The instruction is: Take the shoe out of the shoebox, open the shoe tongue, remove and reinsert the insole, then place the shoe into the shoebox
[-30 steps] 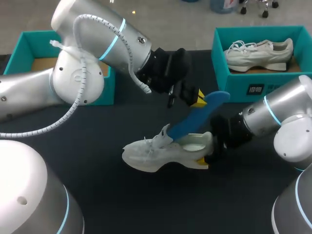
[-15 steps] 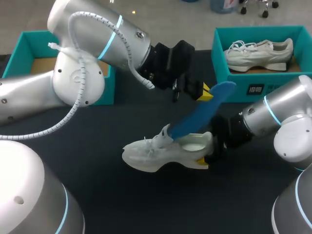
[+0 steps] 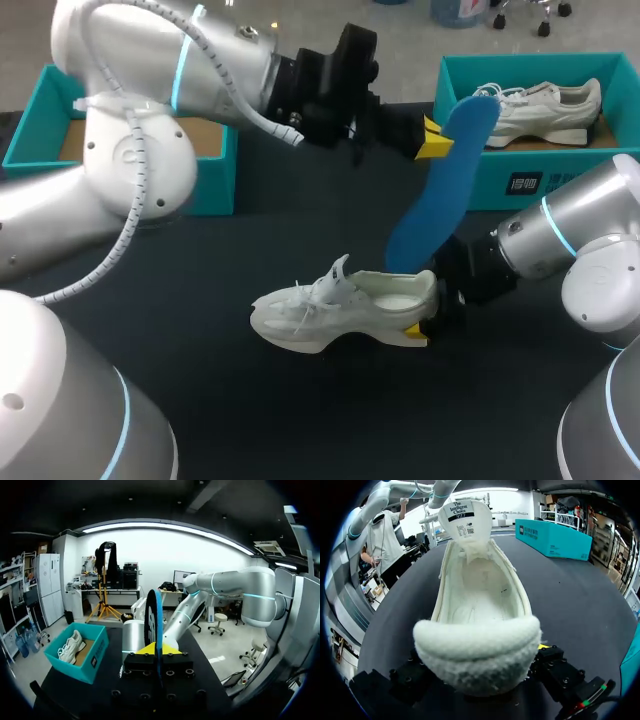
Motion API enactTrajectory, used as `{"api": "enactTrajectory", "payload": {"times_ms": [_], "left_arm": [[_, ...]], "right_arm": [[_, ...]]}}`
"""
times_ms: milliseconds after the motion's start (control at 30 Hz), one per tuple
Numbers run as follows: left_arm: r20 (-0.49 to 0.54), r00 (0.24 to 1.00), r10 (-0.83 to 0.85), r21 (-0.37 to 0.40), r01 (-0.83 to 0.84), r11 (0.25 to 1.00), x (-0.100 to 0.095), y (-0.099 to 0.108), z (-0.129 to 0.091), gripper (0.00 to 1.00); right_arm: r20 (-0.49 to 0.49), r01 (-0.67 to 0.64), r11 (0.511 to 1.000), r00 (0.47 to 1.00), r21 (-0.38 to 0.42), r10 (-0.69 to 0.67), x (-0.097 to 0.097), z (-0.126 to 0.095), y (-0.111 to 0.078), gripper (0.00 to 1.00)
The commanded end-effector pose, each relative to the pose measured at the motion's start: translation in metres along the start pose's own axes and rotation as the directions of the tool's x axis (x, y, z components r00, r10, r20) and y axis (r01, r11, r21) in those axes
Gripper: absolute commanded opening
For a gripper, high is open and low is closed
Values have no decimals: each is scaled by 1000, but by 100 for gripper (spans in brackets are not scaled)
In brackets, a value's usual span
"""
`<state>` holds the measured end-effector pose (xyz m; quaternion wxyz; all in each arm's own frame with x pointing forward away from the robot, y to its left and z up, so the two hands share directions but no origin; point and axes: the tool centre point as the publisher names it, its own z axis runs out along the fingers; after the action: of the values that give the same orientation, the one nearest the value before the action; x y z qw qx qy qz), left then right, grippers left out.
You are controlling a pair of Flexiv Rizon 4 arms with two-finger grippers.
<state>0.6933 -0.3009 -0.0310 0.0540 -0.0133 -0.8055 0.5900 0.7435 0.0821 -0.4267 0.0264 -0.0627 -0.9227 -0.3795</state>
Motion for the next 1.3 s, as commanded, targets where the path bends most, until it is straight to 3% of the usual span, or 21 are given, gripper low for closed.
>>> {"api": "enactTrajectory", "payload": {"times_ms": [33,333,667,733,1000,1300], "left_arm": [[-14,999,-40,54,40,998,14,-9,-21,0],[-115,980,-162,121,175,977,49,-48,-45,0],[-313,903,-295,223,372,901,96,-76,-78,0],[-305,896,-321,223,395,891,102,-78,-82,0],[-320,860,-398,255,483,838,109,-85,-97,0],[-325,855,-404,249,490,836,99,-87,-107,0]], "right_arm": [[1,0,1000,1000,2,0,1,5,-2,0],[1,0,1000,1000,2,0,1,5,-2,0],[1,0,1000,1000,2,0,1,5,-2,0],[1,0,1000,1000,2,0,1,5,-2,0],[1,0,1000,1000,2,0,1,5,-2,0],[1,0,1000,1000,2,0,1,5,-2,0]]}}
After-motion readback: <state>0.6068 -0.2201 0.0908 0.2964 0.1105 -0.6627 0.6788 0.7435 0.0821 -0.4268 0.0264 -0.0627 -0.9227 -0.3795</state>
